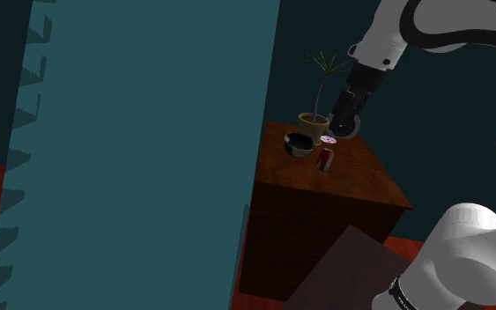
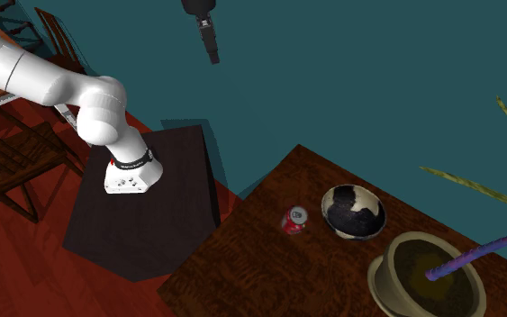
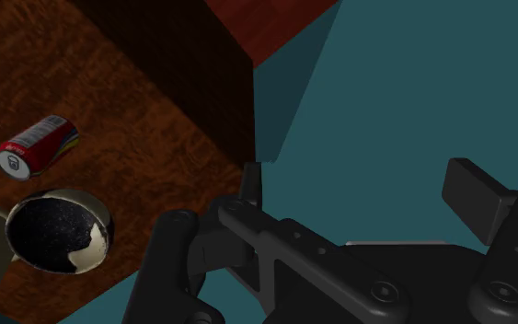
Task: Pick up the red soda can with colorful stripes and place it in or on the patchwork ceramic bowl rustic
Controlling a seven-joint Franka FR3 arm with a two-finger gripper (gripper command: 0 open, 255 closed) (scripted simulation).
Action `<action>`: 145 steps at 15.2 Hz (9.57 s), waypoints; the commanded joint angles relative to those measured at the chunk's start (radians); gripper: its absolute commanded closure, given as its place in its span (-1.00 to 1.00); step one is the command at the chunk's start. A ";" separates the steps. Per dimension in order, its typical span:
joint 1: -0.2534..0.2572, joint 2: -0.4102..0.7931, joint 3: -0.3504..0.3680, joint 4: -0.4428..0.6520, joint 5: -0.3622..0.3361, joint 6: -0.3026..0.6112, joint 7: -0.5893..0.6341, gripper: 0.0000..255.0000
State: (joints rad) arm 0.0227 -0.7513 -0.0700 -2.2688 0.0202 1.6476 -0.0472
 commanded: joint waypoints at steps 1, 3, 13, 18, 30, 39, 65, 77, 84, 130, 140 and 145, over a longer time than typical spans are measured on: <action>0.000 0.000 0.000 0.000 0.000 0.000 0.000 -1.00; -0.013 0.010 -0.037 -0.030 -0.017 0.046 -0.036 -1.00; -0.064 0.142 -0.232 -0.107 -0.074 0.283 -0.223 -1.00; -0.071 0.256 -0.339 -0.098 -0.069 0.401 -0.327 -1.00; -0.033 0.660 -0.603 0.057 0.178 0.610 -0.689 -1.00; -0.137 1.013 -0.626 0.263 0.520 0.612 -0.986 -1.00; -0.145 1.063 -0.602 0.263 0.570 0.647 -1.012 1.00; -0.113 0.969 -0.644 0.317 0.456 0.539 -0.914 1.00; -0.102 0.926 -0.658 0.365 0.402 0.468 -0.865 1.00; -0.257 1.445 -0.538 1.058 0.622 0.249 -0.750 1.00; -0.257 1.445 -0.537 1.059 0.622 0.249 -0.750 -1.00; -0.275 1.405 -0.554 1.118 0.599 0.157 -0.731 -1.00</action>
State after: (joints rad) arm -0.2460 0.6615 -0.6206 -1.1696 0.6242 1.8296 -0.7835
